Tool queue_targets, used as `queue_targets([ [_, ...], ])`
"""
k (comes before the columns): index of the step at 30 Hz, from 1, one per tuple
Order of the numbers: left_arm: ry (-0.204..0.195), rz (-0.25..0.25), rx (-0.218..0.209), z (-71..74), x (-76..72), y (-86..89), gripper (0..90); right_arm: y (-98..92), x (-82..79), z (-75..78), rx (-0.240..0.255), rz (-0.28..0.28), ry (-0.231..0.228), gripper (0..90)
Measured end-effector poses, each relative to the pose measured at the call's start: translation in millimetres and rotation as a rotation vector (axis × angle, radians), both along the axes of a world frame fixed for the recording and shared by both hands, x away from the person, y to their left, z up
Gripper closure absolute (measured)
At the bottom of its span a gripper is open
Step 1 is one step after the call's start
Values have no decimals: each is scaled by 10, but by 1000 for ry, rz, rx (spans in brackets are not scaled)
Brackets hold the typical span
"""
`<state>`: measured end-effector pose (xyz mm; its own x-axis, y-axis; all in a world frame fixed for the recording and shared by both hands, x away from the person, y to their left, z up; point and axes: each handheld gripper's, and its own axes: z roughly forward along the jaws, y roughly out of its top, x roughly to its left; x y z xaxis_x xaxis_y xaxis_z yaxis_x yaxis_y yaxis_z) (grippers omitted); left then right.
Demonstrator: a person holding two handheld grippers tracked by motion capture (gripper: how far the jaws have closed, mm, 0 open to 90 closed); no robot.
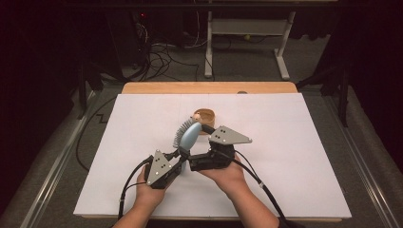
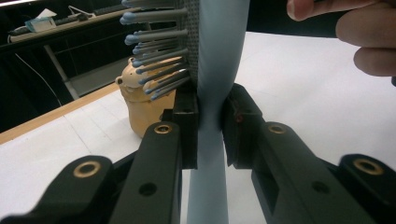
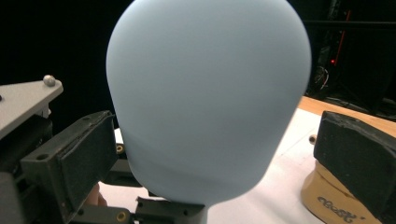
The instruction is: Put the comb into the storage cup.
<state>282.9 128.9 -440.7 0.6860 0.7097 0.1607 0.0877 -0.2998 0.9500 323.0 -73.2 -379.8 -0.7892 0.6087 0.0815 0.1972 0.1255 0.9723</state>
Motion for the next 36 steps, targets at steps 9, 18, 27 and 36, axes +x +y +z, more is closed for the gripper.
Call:
queue_targets([
  [9,-3,3,-3,2,5,5,776,67,28,23,-11,7,12,4],
  [18,-4,3,1,-1,3,5,776,81,52,29,7,9,34,56],
  [27,-6,10,-1,-3,4,7,776,111,81,-4,30,11,45,122],
  [36,-8,16,-7,1,8,19,774,123,74,3,40,31,41,201],
])
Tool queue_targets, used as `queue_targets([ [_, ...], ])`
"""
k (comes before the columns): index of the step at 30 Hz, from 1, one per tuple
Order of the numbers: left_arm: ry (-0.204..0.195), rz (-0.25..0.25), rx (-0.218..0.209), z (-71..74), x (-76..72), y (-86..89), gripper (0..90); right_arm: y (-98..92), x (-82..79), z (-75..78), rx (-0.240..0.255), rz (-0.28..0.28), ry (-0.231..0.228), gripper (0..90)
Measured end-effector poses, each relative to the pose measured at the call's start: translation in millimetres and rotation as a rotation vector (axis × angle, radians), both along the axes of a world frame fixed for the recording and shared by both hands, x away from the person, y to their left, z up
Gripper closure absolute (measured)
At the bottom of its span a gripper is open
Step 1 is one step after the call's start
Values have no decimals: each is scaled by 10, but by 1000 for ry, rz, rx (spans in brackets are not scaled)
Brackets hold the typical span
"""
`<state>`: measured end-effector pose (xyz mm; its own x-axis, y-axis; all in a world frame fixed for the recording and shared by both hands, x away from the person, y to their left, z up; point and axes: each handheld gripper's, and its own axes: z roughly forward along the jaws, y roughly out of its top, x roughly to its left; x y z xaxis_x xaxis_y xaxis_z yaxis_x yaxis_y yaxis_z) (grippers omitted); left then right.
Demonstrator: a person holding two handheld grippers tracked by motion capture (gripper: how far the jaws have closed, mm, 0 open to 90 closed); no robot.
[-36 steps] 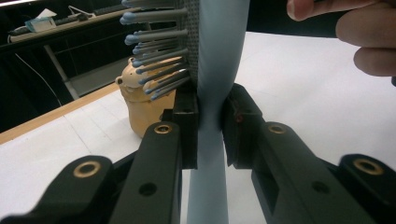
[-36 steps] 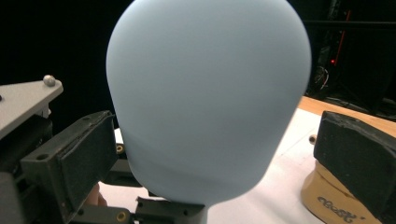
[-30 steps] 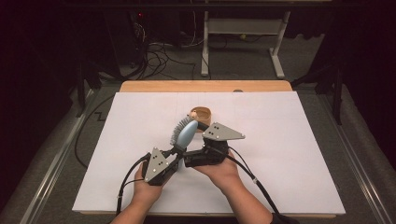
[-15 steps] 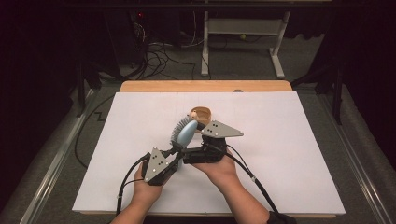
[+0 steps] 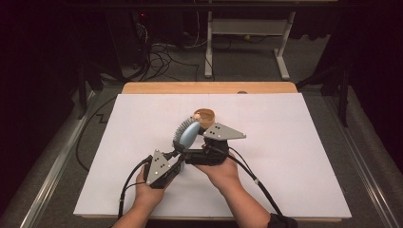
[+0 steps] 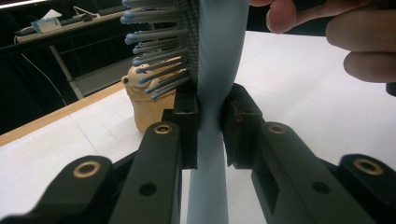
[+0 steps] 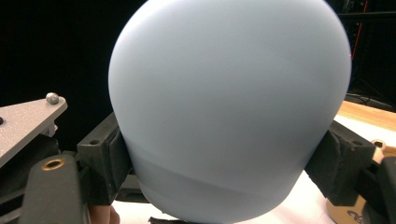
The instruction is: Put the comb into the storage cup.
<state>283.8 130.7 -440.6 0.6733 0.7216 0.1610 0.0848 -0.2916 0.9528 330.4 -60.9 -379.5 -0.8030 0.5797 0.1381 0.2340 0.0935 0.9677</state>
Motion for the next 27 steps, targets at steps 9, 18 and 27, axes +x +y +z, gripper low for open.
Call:
queue_targets([
  [9,6,-13,-9,16,7,7,769,4,-12,46,-16,-12,17,206],
  [18,29,-34,-17,11,28,38,733,42,-33,53,-41,-14,5,207],
  [27,50,-53,-30,8,38,38,636,63,-47,49,-43,-22,-1,207],
])
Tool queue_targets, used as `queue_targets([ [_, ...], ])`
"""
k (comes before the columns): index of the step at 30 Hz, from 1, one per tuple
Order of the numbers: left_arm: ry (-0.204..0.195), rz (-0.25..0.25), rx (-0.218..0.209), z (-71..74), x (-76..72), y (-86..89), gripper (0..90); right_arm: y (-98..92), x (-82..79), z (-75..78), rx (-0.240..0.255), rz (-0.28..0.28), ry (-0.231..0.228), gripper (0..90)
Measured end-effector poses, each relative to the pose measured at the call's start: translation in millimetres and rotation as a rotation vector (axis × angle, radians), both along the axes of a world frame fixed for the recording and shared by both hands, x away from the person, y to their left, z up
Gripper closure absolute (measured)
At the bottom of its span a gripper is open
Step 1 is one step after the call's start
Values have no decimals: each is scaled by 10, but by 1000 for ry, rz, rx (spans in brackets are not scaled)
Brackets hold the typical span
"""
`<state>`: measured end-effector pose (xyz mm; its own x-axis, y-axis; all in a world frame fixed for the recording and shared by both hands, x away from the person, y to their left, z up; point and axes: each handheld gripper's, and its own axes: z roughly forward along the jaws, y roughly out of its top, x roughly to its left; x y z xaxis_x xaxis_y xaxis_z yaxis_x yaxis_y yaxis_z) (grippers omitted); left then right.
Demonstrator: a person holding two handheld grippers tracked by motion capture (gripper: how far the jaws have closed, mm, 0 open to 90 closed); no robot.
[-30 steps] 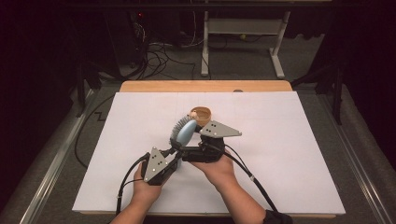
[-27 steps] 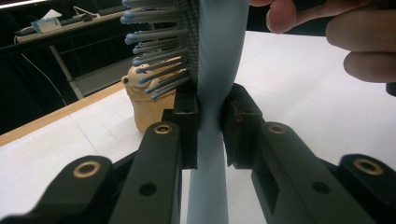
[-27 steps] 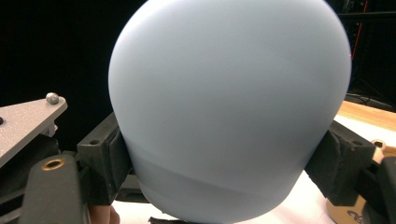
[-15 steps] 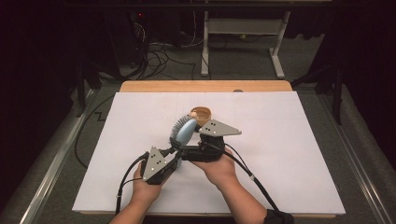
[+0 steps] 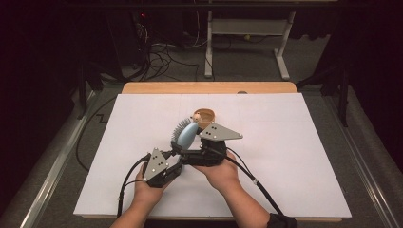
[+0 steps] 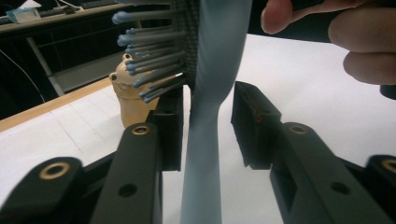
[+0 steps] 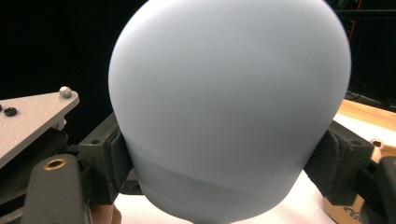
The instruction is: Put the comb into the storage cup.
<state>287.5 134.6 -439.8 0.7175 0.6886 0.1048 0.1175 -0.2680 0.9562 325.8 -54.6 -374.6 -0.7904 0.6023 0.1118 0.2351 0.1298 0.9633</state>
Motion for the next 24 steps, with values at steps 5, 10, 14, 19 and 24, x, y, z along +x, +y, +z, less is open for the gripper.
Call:
queue_targets([
  [5,18,0,-13,-8,4,5,565,3,-8,6,-7,1,-1,207],
  [10,19,-1,-16,-6,-1,20,531,-4,-12,7,-7,-5,-3,208],
  [14,31,3,-21,-9,21,54,493,-21,-10,12,-9,-9,-7,207],
  [19,34,-4,-25,-12,29,75,465,-54,5,15,-8,-15,-4,207],
  [24,38,-16,-17,-23,32,98,448,-76,7,18,-9,-22,-4,207],
])
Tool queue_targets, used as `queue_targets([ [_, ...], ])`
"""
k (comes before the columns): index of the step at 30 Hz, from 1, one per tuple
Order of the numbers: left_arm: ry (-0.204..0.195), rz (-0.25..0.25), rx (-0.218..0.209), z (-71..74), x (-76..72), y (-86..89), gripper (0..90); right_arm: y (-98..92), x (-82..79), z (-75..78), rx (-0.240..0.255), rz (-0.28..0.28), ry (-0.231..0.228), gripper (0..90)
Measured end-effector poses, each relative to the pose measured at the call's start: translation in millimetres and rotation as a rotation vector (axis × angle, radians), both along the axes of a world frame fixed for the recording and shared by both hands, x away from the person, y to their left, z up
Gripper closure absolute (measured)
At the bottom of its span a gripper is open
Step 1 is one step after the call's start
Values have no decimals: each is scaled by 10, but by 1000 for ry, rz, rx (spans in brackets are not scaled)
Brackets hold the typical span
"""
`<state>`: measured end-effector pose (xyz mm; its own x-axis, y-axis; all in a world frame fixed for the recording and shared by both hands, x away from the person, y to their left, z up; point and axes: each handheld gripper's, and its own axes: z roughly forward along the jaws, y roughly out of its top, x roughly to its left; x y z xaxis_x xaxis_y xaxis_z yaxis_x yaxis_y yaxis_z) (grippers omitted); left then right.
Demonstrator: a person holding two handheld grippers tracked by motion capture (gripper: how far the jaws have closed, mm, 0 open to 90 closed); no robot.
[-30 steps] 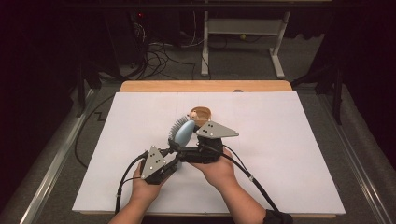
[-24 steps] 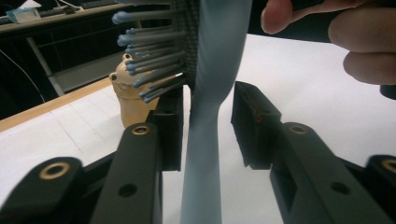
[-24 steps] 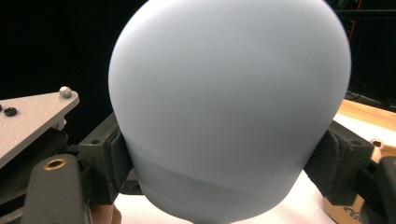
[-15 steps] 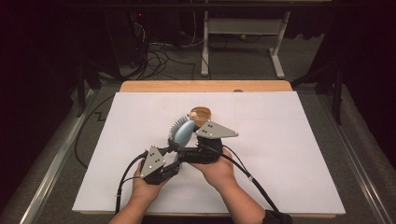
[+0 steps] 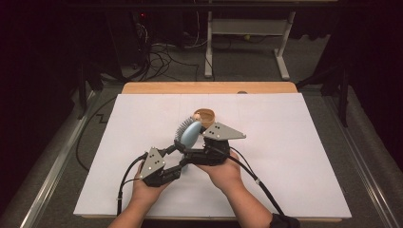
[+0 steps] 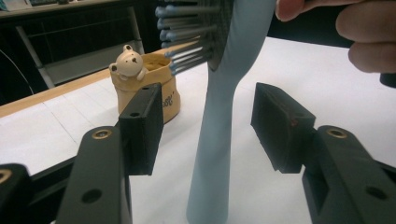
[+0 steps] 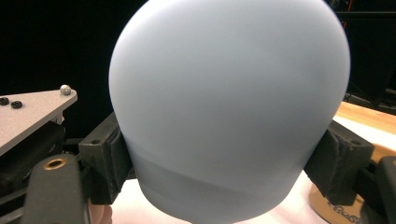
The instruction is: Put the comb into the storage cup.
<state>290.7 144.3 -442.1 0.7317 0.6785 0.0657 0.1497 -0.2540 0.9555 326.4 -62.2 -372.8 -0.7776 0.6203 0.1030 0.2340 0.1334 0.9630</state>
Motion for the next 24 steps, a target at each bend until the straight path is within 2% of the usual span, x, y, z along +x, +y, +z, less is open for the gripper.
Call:
queue_targets([
  [6,3,-2,-4,-25,11,74,420,-49,5,11,-3,-16,-5,208],
  [11,6,6,15,-62,33,114,389,-122,-3,18,-10,-32,-8,207],
  [24,40,21,-2,-136,103,217,339,-322,-4,2,-23,-68,-9,207],
])
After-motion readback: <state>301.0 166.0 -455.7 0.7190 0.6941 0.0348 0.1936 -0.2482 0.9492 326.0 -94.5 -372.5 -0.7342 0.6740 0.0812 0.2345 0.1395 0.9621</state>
